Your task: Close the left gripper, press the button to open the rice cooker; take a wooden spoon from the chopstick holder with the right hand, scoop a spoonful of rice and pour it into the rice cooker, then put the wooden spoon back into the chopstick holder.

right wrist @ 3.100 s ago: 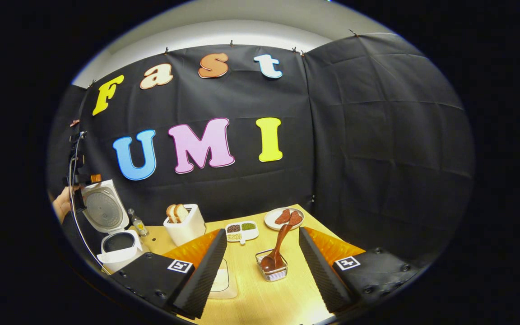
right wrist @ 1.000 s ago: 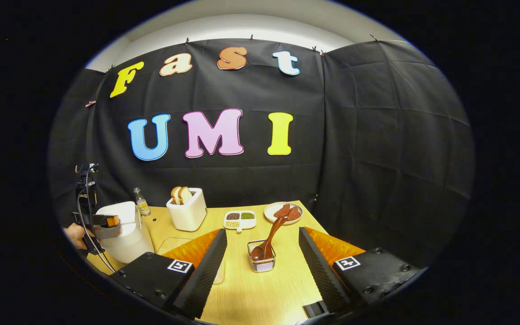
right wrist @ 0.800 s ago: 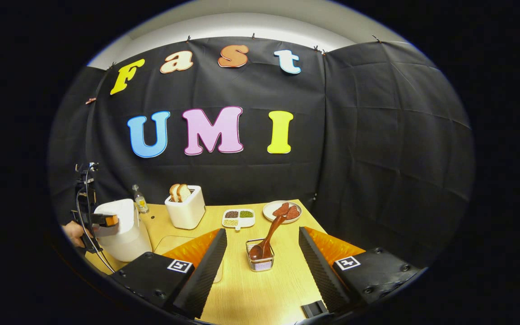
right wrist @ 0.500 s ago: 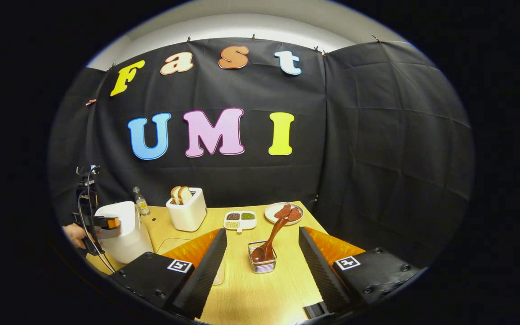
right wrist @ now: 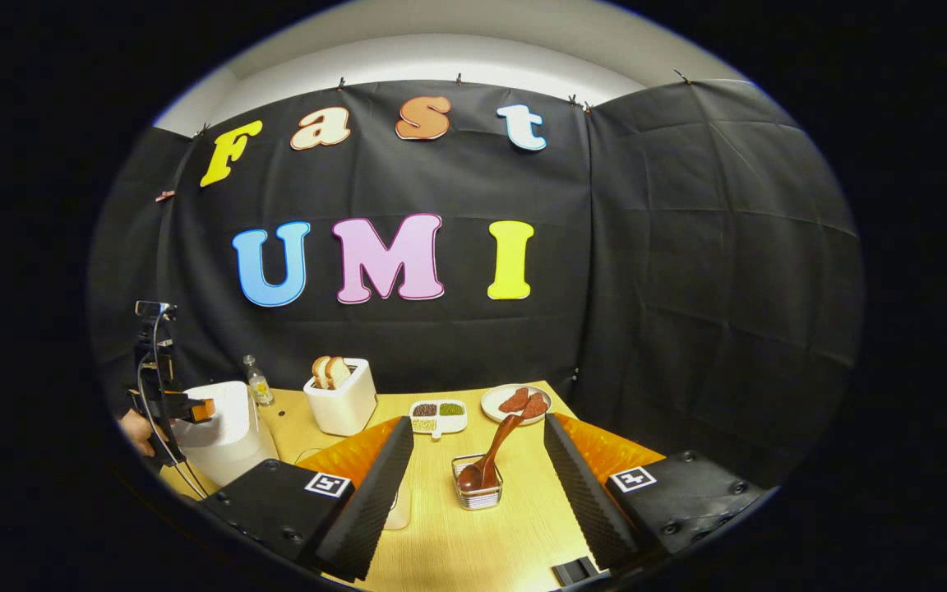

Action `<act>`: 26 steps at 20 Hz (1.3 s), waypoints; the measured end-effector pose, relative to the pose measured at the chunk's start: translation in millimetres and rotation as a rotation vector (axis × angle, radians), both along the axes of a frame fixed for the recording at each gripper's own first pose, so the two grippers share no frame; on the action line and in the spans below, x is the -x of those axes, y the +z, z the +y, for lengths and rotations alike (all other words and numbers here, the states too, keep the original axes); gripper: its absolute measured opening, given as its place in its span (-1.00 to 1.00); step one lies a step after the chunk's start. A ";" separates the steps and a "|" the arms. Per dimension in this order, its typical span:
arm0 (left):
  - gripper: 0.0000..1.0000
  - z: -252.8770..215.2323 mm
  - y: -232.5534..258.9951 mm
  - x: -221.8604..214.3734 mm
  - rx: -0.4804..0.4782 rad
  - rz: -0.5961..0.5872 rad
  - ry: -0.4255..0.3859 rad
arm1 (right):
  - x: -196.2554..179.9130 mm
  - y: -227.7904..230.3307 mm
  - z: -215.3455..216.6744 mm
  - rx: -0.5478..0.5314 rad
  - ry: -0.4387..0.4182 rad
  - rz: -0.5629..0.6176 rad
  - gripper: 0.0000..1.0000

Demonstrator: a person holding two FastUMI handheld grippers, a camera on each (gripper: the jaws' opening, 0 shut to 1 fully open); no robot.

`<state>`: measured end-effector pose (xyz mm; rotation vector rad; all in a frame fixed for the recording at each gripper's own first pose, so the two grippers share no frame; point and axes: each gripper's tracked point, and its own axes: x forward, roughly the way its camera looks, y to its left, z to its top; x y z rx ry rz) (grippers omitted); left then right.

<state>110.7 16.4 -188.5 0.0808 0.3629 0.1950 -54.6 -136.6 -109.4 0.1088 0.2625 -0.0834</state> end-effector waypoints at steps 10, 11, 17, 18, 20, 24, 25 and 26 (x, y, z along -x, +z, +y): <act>0.94 -64.4 107.5 40.7 -0.017 -0.208 -0.196 | -11.0 36.5 23.0 0.007 0.070 -0.079 0.96; 0.94 -71.9 117.7 46.1 -0.002 -0.230 -0.217 | -11.0 39.6 27.2 0.005 0.080 -0.086 0.96; 0.94 -107.1 168.6 83.6 0.064 -0.343 -0.340 | -13.4 65.6 49.2 0.022 0.135 -0.136 0.96; 0.94 -111.8 172.9 90.7 0.071 -0.353 -0.351 | -13.2 68.8 52.6 0.017 0.144 -0.143 0.96; 0.94 -120.1 183.2 106.0 0.081 -0.381 -0.376 | -11.6 73.5 59.6 0.001 0.163 -0.155 0.96; 0.94 -134.2 194.1 136.4 0.069 -0.430 -0.412 | -9.2 75.8 60.6 -0.012 0.180 -0.170 0.97; 1.00 -138.7 192.5 145.0 0.073 -0.428 -0.417 | -7.3 75.5 62.1 -0.020 0.188 -0.169 0.97; 0.93 -143.6 191.5 151.9 0.079 -0.425 -0.420 | -5.8 77.9 62.1 -0.028 0.195 -0.176 0.97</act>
